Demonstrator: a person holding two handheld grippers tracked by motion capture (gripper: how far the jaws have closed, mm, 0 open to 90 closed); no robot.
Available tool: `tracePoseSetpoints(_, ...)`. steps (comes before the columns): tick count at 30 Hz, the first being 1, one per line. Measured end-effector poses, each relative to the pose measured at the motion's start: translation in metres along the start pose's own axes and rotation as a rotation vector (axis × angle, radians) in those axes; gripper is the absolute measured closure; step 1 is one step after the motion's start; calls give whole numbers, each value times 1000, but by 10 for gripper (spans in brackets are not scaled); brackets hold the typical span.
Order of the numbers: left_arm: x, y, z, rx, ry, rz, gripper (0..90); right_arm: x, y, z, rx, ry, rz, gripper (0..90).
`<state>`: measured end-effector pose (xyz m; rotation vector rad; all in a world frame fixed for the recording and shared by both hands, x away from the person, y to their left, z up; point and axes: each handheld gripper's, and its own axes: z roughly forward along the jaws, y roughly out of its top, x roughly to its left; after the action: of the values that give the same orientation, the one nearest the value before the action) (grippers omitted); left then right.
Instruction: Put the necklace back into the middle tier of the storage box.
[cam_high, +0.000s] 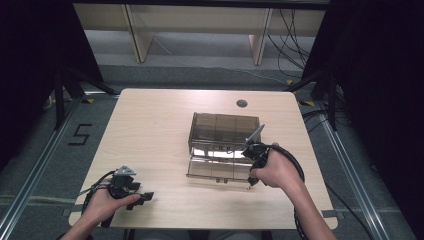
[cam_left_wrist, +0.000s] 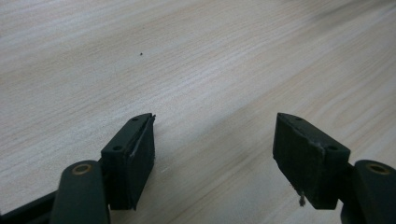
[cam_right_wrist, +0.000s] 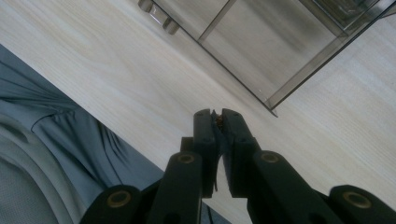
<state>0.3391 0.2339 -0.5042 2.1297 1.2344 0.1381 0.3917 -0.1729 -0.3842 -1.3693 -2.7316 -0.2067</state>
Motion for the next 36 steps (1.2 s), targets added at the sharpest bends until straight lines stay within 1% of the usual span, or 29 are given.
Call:
tracePoseSetpoints(1, 0, 0, 0, 1, 13, -5, 291, 1, 0, -1, 6, 0, 6, 854)
tracePoseSetpoints(3, 0, 0, 0, -2, 0, -1, 291, 0, 1, -2, -1, 2, -3, 854)
tracePoseSetpoints(4, 0, 0, 0, 0, 5, 0, 291, 2, 2, -3, 9, 1, 15, 854)
tracePoseSetpoints(5, 0, 0, 0, 2, 14, 0, 292, 1, 2, -2, -6, -2, -3, 854)
tracePoseSetpoints(6, 0, 0, 0, 0, 14, -4, 292, 0, 2, -3, -8, -1, -9, 855)
tracePoseSetpoints(7, 0, 0, -1, 5, 1, 8, 292, 0, 3, -3, -10, -1, -22, 854)
tracePoseSetpoints(8, 0, 0, -1, 1, 2, 8, 292, 2, 3, -4, 4, 3, 14, 854)
tracePoseSetpoints(9, 0, 0, -1, 0, 2, 9, 292, 1, 3, -4, -6, 0, 0, 855)
tracePoseSetpoints(10, 0, 0, -2, 3, 5, 17, 292, 1, 4, -4, -5, -2, -1, 854)
tracePoseSetpoints(15, -1, 0, -2, -8, 7, 8, 294, 0, 5, -8, -21, -5, -5, 854)
tracePoseSetpoints(16, -1, 0, -2, -3, 9, 15, 294, 3, 5, -9, 1, 4, 29, 854)
tracePoseSetpoints(17, -1, 0, -2, -5, 10, 14, 294, 1, 6, -9, -11, 1, 0, 854)
tracePoseSetpoints(18, -1, 0, -2, -6, 12, 20, 294, 0, 6, -8, -21, -1, -5, 854)
tracePoseSetpoints(19, -1, 0, -3, -4, 18, 23, 294, 2, 6, -9, -10, 1, 19, 854)
tracePoseSetpoints(20, -1, 0, -3, -2, 19, 24, 295, 3, 7, -9, -2, 4, 24, 854)
tracePoseSetpoints(21, -1, 0, -3, -3, 19, 23, 295, 0, 7, -8, -25, -1, -8, 854)
tracePoseSetpoints(23, -1, 0, -3, -5, 19, 24, 295, 2, 8, -10, -21, -2, 12, 854)
tracePoseSetpoints(24, -1, 0, -3, -9, 21, 22, 295, 1, 8, -10, -27, -2, 1, 854)
tracePoseSetpoints(25, -1, 0, -4, -7, 32, 24, 295, 2, 8, -11, -30, -3, 1, 854)
tracePoseSetpoints(26, -1, 0, -4, -7, 32, 24, 295, 2, 8, -12, -31, -1, -3, 854)
tracePoseSetpoints(27, -1, 0, -4, -8, 32, 23, 295, 3, 8, -12, -27, 0, 10, 855)
tracePoseSetpoints(29, -1, 0, -4, -7, 32, 23, 295, 3, 9, -13, -21, 2, -2, 854)
tracePoseSetpoints(30, -2, 0, -4, -8, 32, 24, 295, 3, 9, -12, -39, 0, -4, 854)
tracePoseSetpoints(31, -1, 0, -3, -11, 20, 23, 296, 4, 9, -13, -36, -2, -1, 854)
tracePoseSetpoints(32, -1, 0, -3, -9, 20, 24, 296, 4, 10, -13, -40, -3, -10, 854)
tracePoseSetpoints(33, -1, 0, -4, -10, 19, 24, 296, 5, 10, -13, -29, 0, 9, 854)
tracePoseSetpoints(34, -1, 0, -4, -10, 19, 24, 295, 4, 11, -12, -38, -1, -6, 854)
tracePoseSetpoints(35, -1, 0, -4, -10, 20, 24, 295, 5, 11, -12, -39, 3, -2, 854)
tracePoseSetpoints(36, -1, 0, -3, -12, 17, 16, 296, 6, 11, -13, -23, 8, 18, 854)
